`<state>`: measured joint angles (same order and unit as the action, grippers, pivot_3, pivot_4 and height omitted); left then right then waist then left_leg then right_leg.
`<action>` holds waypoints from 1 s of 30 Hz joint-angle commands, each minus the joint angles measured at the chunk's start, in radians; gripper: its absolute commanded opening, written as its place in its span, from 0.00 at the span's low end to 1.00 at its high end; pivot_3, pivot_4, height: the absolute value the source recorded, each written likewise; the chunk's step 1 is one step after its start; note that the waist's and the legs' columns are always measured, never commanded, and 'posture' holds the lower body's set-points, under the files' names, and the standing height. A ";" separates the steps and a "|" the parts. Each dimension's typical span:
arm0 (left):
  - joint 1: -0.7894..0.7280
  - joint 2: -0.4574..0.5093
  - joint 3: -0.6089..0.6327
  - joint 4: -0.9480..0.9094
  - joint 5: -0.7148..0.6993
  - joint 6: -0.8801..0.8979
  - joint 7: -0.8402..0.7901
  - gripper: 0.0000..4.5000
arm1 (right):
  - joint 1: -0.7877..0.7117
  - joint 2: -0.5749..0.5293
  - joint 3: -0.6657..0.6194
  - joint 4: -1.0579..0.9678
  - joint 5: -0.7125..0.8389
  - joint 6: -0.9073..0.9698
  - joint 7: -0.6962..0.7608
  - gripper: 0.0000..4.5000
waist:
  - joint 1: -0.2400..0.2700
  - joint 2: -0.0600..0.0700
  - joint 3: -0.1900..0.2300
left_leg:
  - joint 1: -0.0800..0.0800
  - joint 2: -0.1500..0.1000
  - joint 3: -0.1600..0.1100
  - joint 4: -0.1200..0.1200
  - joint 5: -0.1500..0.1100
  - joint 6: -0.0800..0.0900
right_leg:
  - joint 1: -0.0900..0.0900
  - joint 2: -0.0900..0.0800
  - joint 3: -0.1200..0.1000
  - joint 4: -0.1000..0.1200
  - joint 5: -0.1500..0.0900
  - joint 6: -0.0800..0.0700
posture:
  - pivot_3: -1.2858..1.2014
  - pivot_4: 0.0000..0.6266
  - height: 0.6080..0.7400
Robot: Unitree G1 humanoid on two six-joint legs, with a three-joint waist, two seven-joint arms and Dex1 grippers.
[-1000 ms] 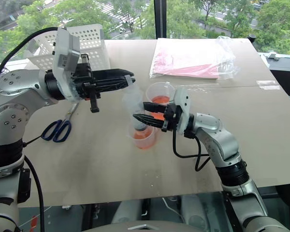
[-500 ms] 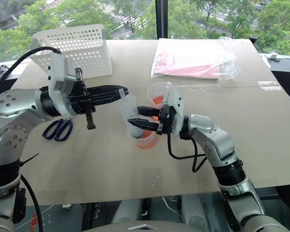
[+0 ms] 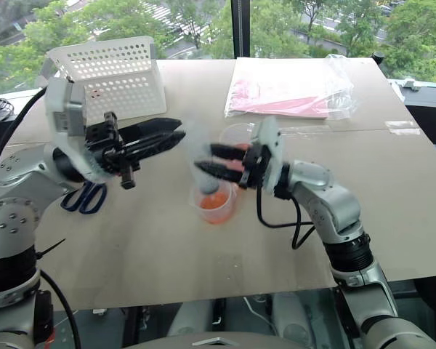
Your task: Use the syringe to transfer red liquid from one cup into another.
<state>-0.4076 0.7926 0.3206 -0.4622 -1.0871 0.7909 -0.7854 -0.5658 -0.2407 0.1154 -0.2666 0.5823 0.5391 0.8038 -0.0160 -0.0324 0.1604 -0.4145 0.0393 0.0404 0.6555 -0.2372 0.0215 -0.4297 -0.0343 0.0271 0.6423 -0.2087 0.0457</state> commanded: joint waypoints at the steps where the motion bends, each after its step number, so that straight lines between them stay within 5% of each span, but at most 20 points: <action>1: 0.032 0.045 0.125 -0.003 -0.197 0.095 0.096 0.65 | -0.038 -0.004 -0.067 -0.078 0.056 -0.004 -0.030 0.26 | -0.002 0.000 0.000 | 0.000 0.000 0.000 0.000 0.000 0.000 | 0.000 0.000 0.000 0.000 0.000 0.000 | 0.52 0.24 1.00; 4: 0.145 0.093 0.212 -0.048 -0.328 0.152 0.121 1.00 | -0.049 -0.024 -0.095 -0.101 0.067 0.043 -0.086 0.26 | -0.006 0.000 0.000 | 0.000 0.001 -0.003 0.000 0.000 0.000 | 0.000 0.000 0.000 0.000 0.000 0.000 | 0.52 0.24 1.00; 11: 0.489 0.079 0.313 -0.284 -0.335 0.119 0.095 1.00 | -0.198 -0.184 -0.314 -0.151 0.400 0.423 -0.298 0.26 | 0.005 0.001 0.001 | 0.000 0.000 -0.003 -0.001 0.000 0.000 | 0.000 -0.003 0.000 -0.001 0.000 -0.001 | 0.52 0.24 1.00; 16: 0.530 0.074 0.276 -0.354 -0.276 0.046 0.082 1.00 | -0.243 -0.541 -0.420 -0.079 0.664 0.751 -0.260 0.26 | 0.028 0.001 0.001 | 0.001 -0.001 -0.001 -0.001 0.000 0.000 | 0.002 -0.005 -0.002 -0.002 -0.003 -0.005 | 0.52 0.24 1.00; 20: 0.535 0.075 0.217 -0.372 -0.156 -0.018 0.039 1.00 | -0.209 -0.728 -0.272 0.042 0.498 0.828 -0.242 0.26 | 0.017 0.001 0.000 | 0.001 -0.001 0.003 -0.001 0.000 0.000 | 0.002 -0.004 0.000 -0.004 -0.003 -0.006 | 0.52 0.24 1.00; 27: 0.556 0.069 0.118 -0.397 -0.015 -0.106 -0.030 1.00 | -0.283 -0.579 0.149 0.472 0.021 0.526 -0.173 0.26 | -0.019 0.001 -0.001 | 0.001 0.000 0.006 -0.001 0.000 0.000 | -0.002 0.000 0.005 -0.003 -0.002 -0.005 | 0.52 0.24 1.00; 30: 0.580 0.073 0.119 -0.401 0.010 -0.134 -0.062 1.00 | -0.344 -0.527 0.233 0.629 -0.097 0.420 -0.071 0.26 | -0.020 0.001 0.000 | 0.000 0.000 0.007 -0.001 0.000 0.000 | -0.002 0.000 0.005 -0.003 -0.002 -0.005 | 0.52 0.24 1.00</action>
<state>0.1653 0.8623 0.4240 -0.8361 -1.0930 0.6932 -0.8222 -0.8743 -0.7596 0.3241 0.2996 0.5706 1.0307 0.6788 -0.0357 -0.0312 0.1601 -0.4148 0.0389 0.0469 0.6543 -0.2373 0.0219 -0.4316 -0.0343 0.0324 0.6391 -0.2109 0.0409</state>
